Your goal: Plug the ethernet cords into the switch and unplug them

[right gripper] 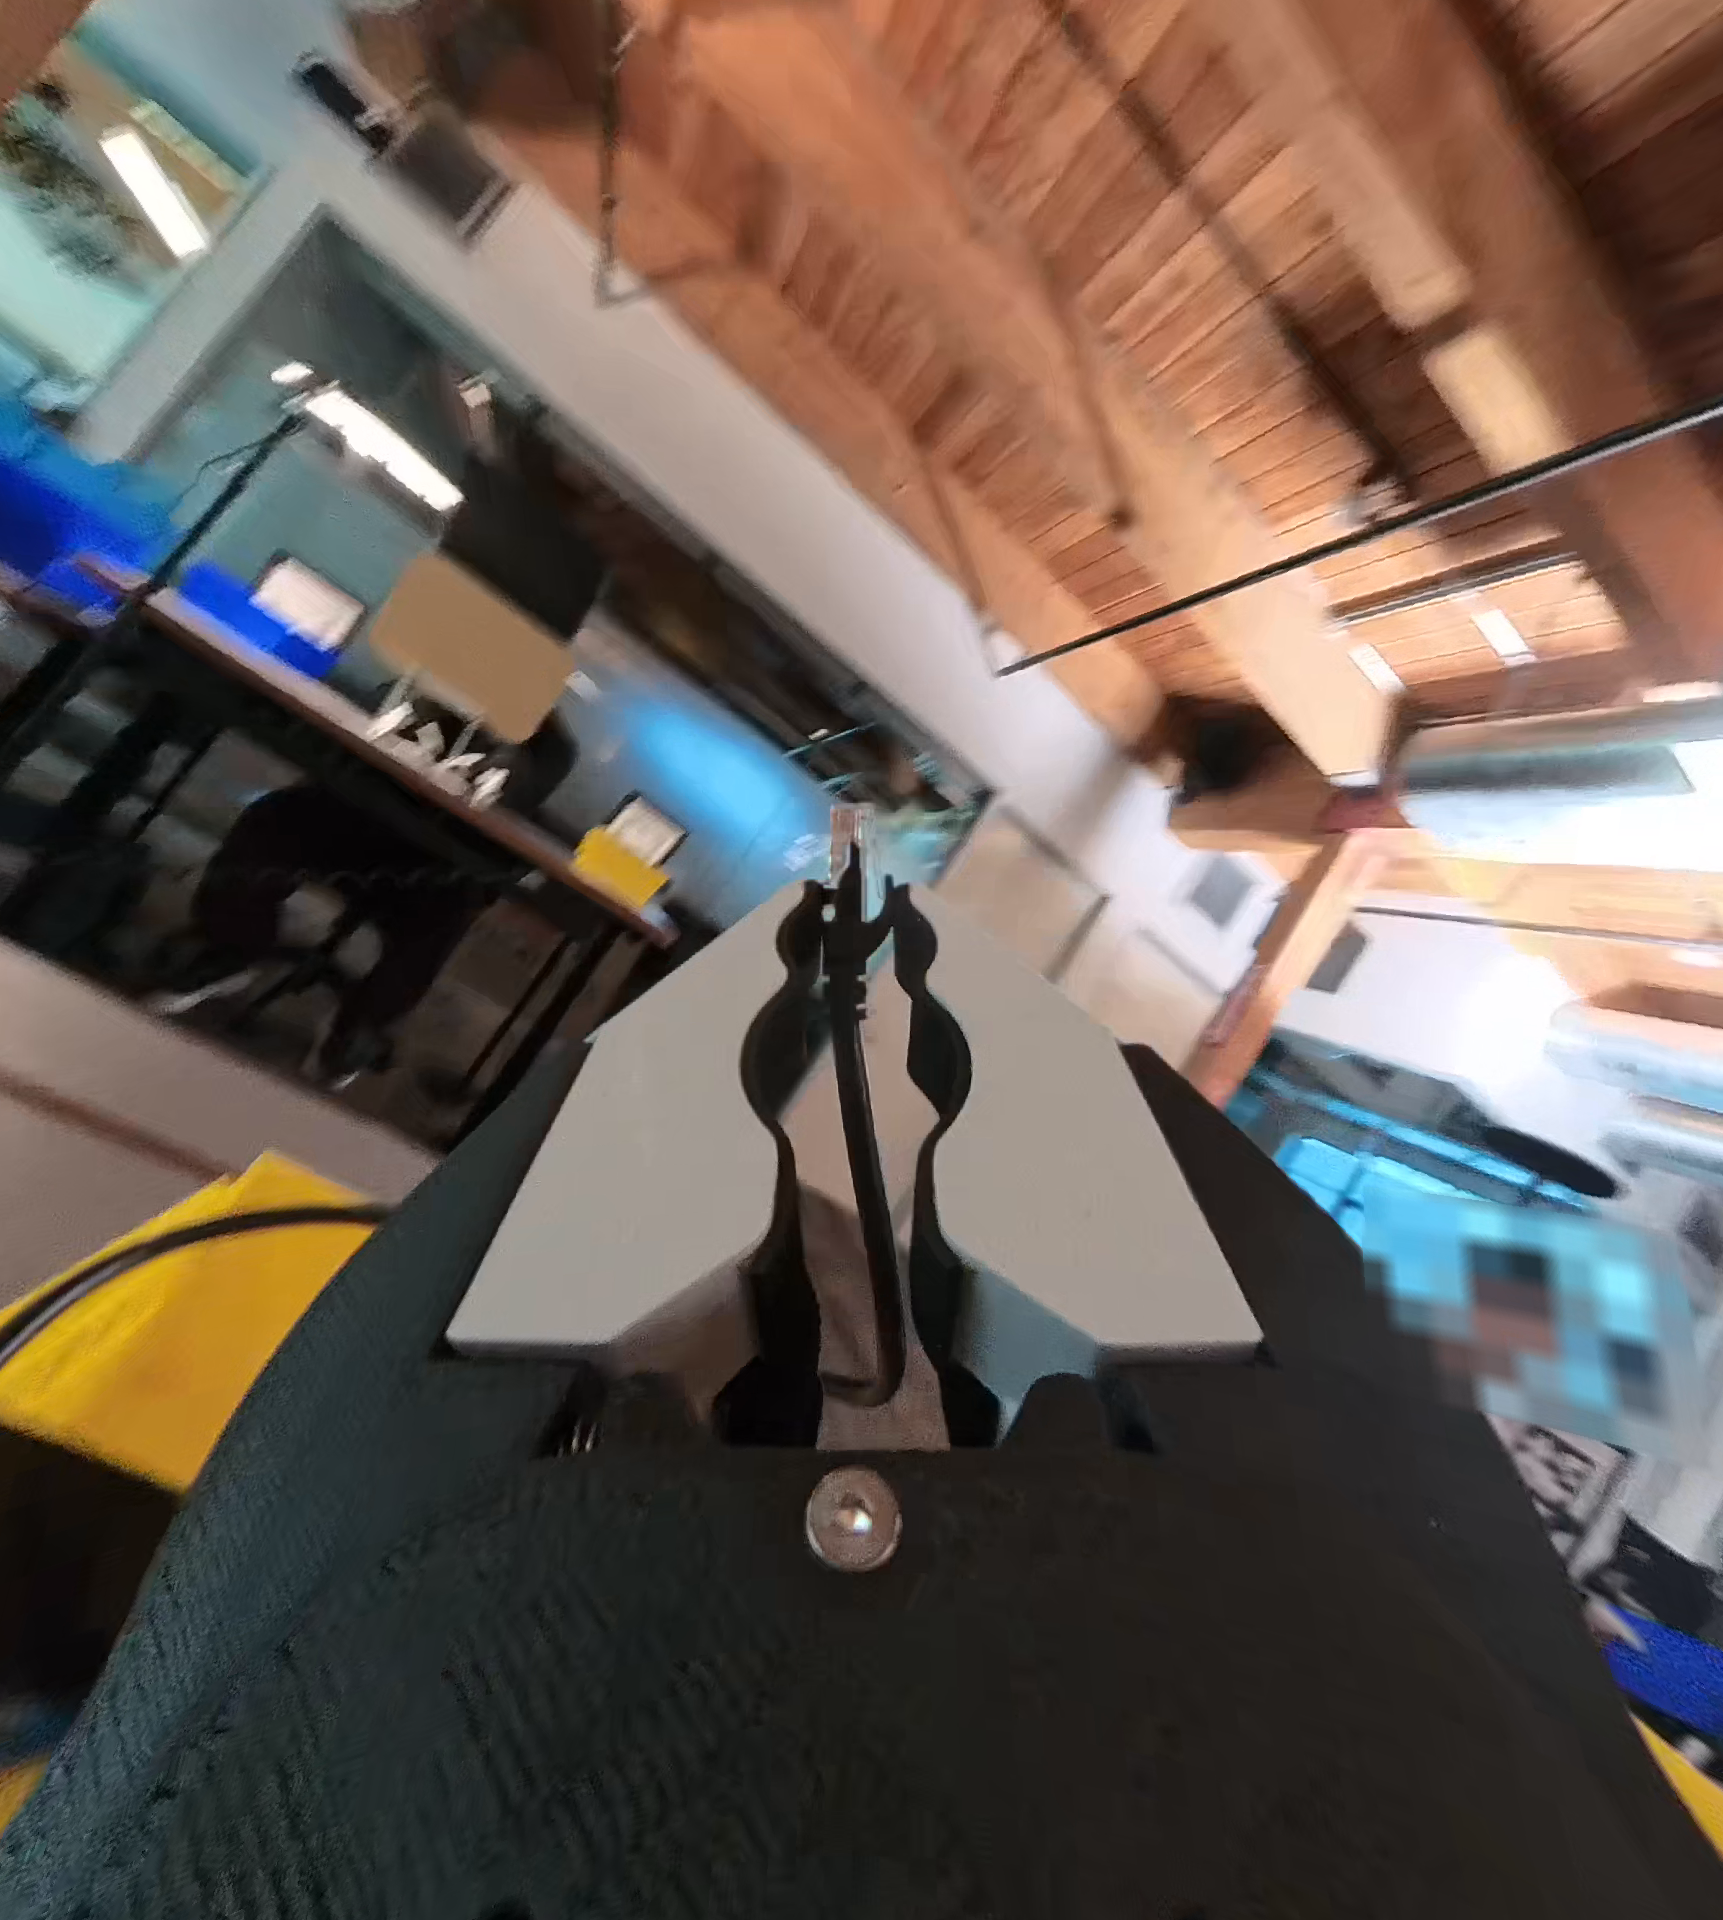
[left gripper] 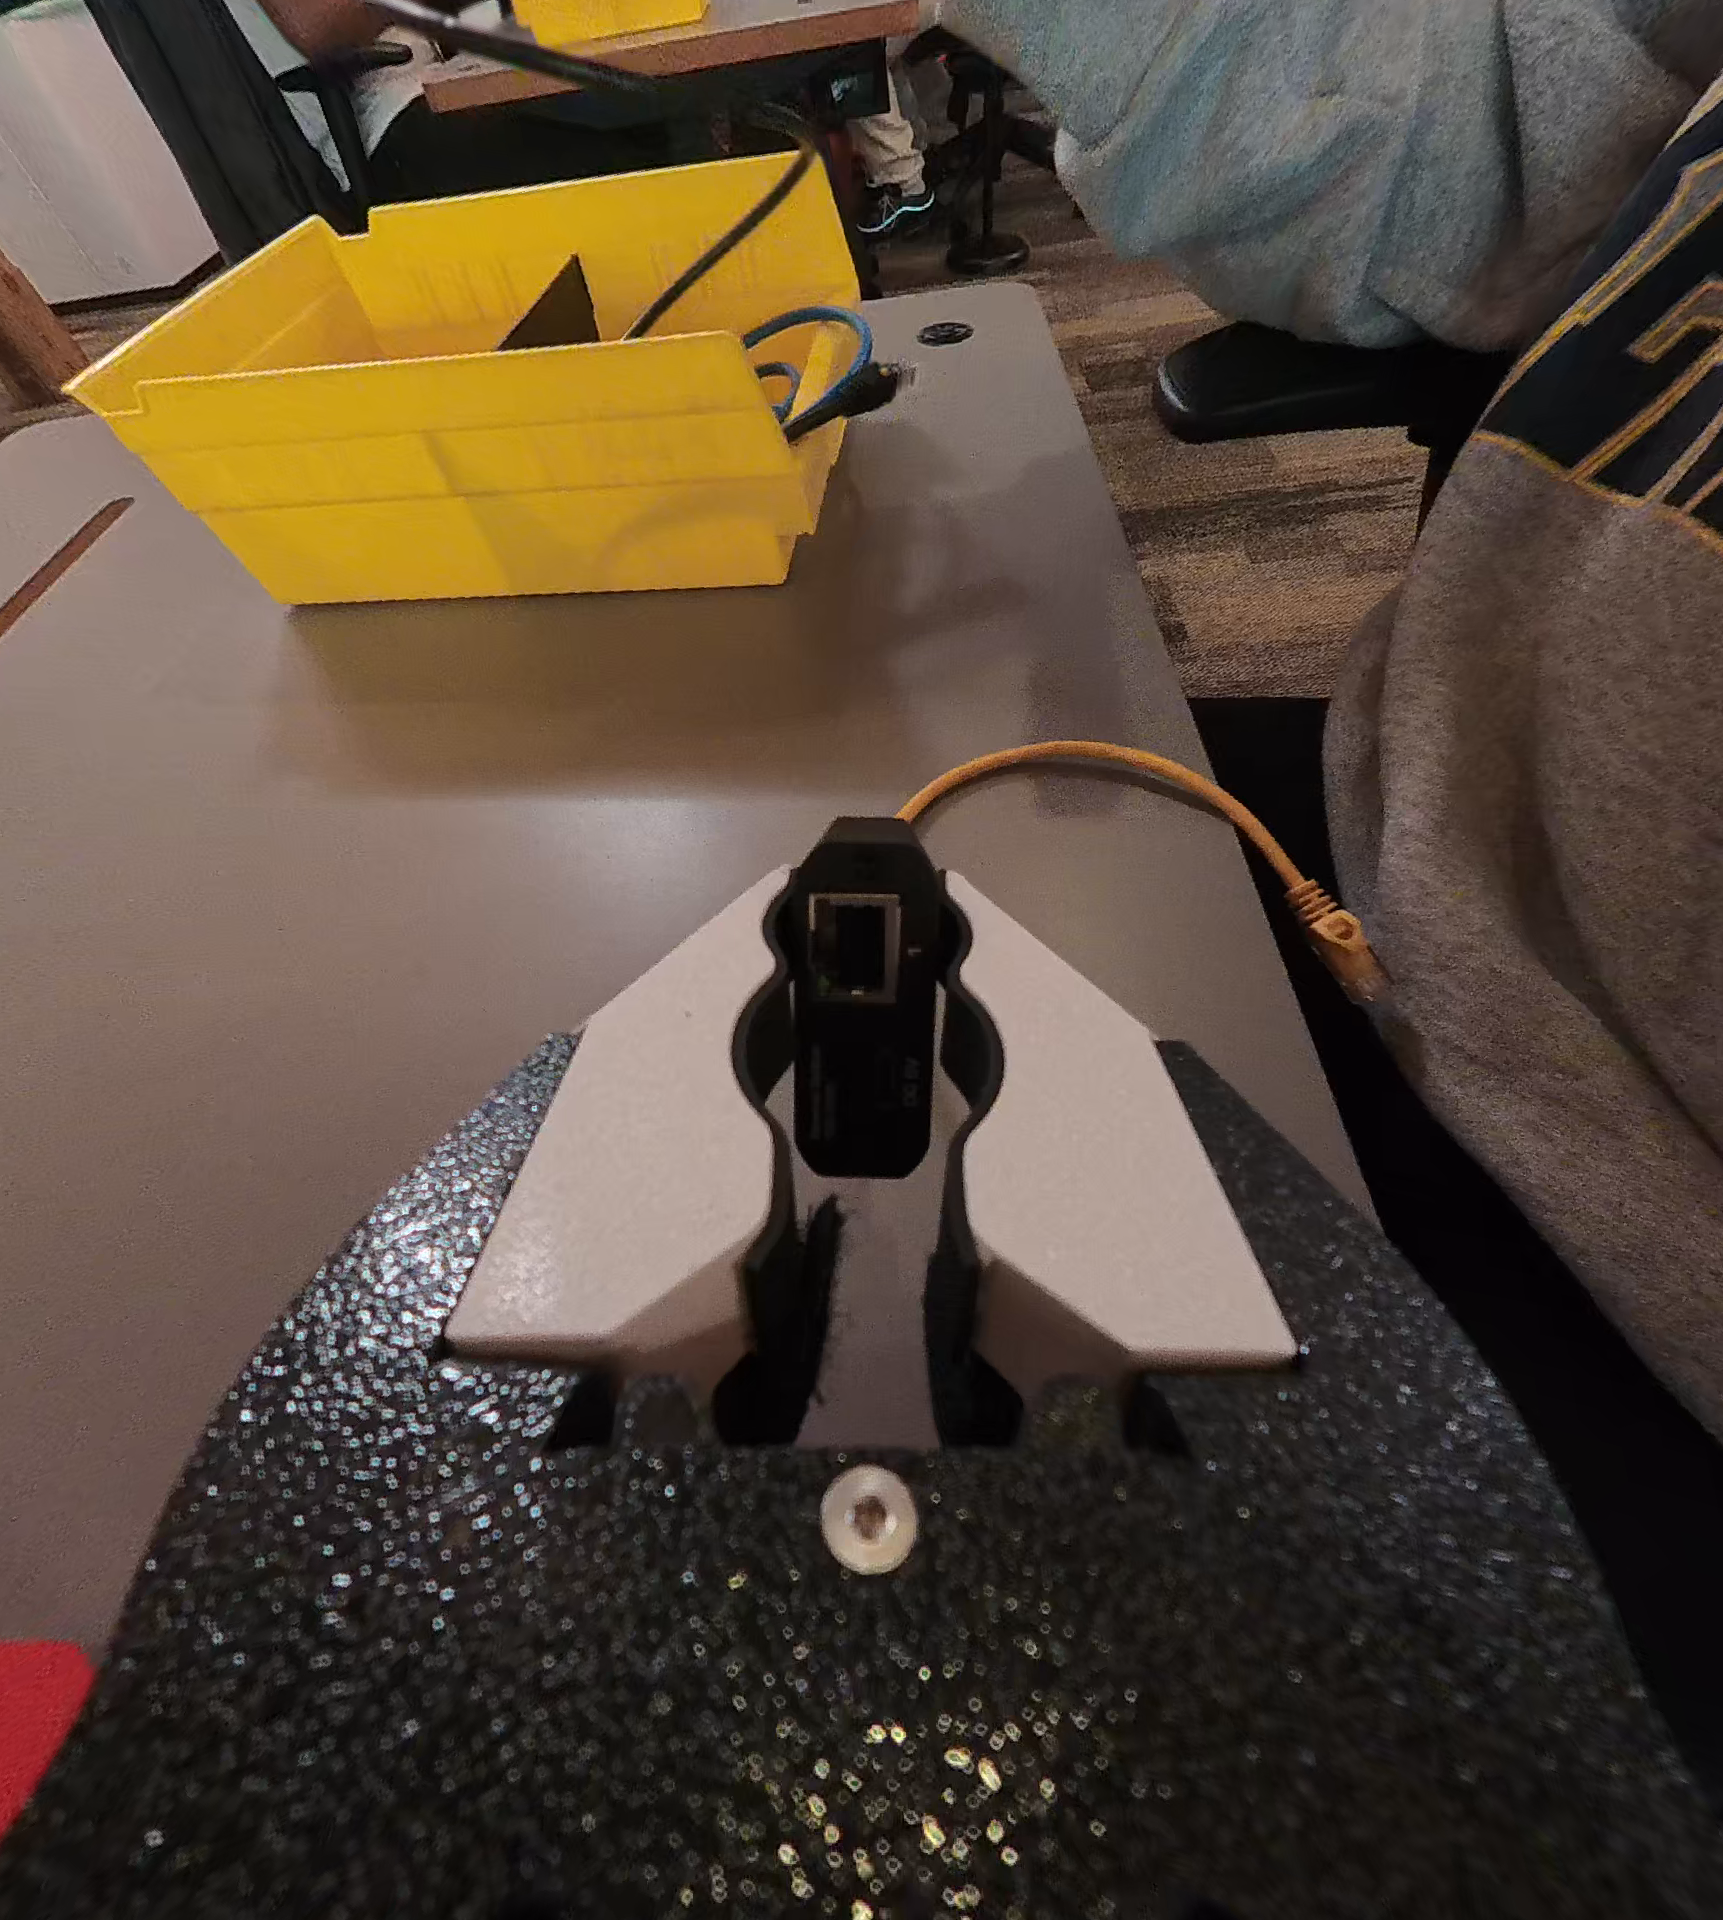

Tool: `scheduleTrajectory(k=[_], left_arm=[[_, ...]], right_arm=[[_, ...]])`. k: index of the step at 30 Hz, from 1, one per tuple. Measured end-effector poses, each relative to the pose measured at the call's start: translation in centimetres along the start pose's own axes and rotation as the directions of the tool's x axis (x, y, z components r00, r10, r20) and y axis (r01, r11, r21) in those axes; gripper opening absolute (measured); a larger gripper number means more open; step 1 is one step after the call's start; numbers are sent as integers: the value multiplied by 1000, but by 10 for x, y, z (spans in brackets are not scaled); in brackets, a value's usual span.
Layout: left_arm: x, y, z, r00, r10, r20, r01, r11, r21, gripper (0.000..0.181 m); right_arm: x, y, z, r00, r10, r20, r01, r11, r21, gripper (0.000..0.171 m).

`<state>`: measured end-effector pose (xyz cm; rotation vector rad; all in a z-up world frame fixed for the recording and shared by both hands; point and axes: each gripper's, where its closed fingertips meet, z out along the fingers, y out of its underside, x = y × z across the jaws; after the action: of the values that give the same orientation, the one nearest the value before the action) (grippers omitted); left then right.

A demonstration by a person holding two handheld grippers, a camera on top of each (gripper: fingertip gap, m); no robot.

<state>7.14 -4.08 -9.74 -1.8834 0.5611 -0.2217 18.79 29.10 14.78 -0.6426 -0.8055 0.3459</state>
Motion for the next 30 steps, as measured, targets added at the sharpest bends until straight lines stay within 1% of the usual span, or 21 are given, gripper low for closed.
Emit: scheduleTrajectory(k=[2, 4, 5, 7, 9, 11, 16, 22, 25, 28, 30], left_arm=[[0, 2, 1, 1000, -1, -1, 1, 1000, -6, 21], [0, 2, 2, 1000, 0, -1, 0, 1000, -12, 21], [0, 2, 2, 1000, 0, 0, 0, 1000, -13, 21], [-1, 2, 2, 1000, -1, 1, 1, 1000, -11, 21], [-1, 3, 3, 1000, -1, 4, 1, 1000, -13, 21], [-1, 3, 3, 1000, -1, 7, 1, 1000, -16, 21], [-1, 5, 5, 1000, 0, 10, 1, 1000, -27, 21], [-1, 7, 6, 1000, 0, 11, 1, 999, -36, 21], [-1, 7, 6, 1000, 1, 10, -1, 999, -38, 21], [-1, 7, 7, 1000, -1, 6, 1, 999, -39, 20], [-1, 8, 8, 1000, 0, 6, 0, 999, -40, 21]], right_arm=[[-27, 17, 6, 987, 8, 159, 3, 998, -70, 11], [-58, 31, 5, 937, 22, 350, 25, 991, -129, 11], [-72, 39, 2, 900, 30, 435, 48, 985, -166, 11], [-101, 57, -11, 792, 55, 608, 108, 967, -229, 11], [-122, 75, -27, 695, 56, 717, 190, 947, -258, 11], [-137, 92, -41, 613, 59, 788, 267, 923, -276, 11], [-170, 116, -72, 436, 115, 892, 359, 887, -290, 11], [-198, 144, -110, 256, 197, 946, 491, 817, -303, 12], [-203, 151, -126, 192, 267, 944, 521, 788, -328, 12], [-204, 149, -141, 133, 385, 913, 515, 760, -395, 13], [-202, 148, -145, 126, 442, 888, 504, 743, -441, 14]])
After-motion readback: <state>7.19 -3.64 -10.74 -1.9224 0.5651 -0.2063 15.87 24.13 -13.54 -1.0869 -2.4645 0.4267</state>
